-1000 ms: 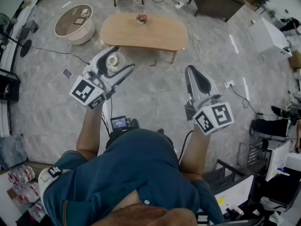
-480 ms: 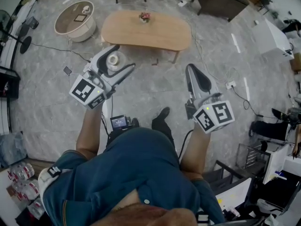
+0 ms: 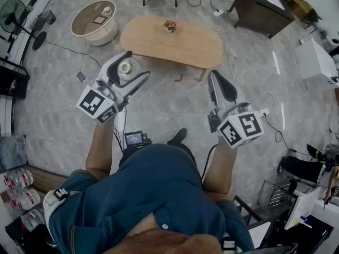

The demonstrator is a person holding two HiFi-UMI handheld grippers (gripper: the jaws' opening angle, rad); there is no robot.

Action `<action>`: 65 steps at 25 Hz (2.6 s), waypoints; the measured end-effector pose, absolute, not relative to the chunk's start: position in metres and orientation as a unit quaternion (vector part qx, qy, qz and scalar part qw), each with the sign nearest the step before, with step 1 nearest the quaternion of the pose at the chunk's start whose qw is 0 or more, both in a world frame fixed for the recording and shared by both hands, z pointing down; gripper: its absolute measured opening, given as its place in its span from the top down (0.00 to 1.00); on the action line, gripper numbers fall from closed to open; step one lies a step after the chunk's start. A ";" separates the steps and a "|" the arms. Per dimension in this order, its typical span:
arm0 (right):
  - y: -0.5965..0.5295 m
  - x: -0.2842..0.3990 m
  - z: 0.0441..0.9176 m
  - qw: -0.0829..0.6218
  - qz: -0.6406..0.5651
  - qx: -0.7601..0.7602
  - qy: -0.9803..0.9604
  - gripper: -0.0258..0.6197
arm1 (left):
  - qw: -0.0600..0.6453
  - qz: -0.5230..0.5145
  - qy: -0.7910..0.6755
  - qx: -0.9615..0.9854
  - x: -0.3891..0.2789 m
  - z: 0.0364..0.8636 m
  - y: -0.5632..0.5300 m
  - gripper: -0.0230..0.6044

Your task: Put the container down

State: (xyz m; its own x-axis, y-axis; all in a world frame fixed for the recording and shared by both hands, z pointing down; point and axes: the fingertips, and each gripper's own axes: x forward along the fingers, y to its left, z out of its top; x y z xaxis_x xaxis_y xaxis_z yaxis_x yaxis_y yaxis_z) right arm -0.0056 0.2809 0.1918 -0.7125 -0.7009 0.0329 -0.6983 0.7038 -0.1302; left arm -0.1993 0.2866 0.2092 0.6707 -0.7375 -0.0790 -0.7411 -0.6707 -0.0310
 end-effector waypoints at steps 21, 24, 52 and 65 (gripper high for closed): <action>0.163 0.110 0.200 0.034 -0.080 -0.340 0.936 0.94 | 0.020 0.025 0.445 -0.895 -0.092 0.211 0.190 0.43; 0.155 0.127 0.202 0.033 -0.086 -0.350 0.932 0.94 | 0.018 0.025 0.434 -0.901 -0.073 0.211 0.176 0.43; 0.002 0.132 0.199 0.001 -0.083 -0.503 0.860 0.94 | -0.003 0.056 0.270 -0.961 -0.055 0.213 -0.048 0.43; -0.060 0.092 0.187 -0.016 -0.070 -0.509 0.858 0.94 | -0.003 0.069 0.266 -0.961 -0.096 0.209 -0.112 0.43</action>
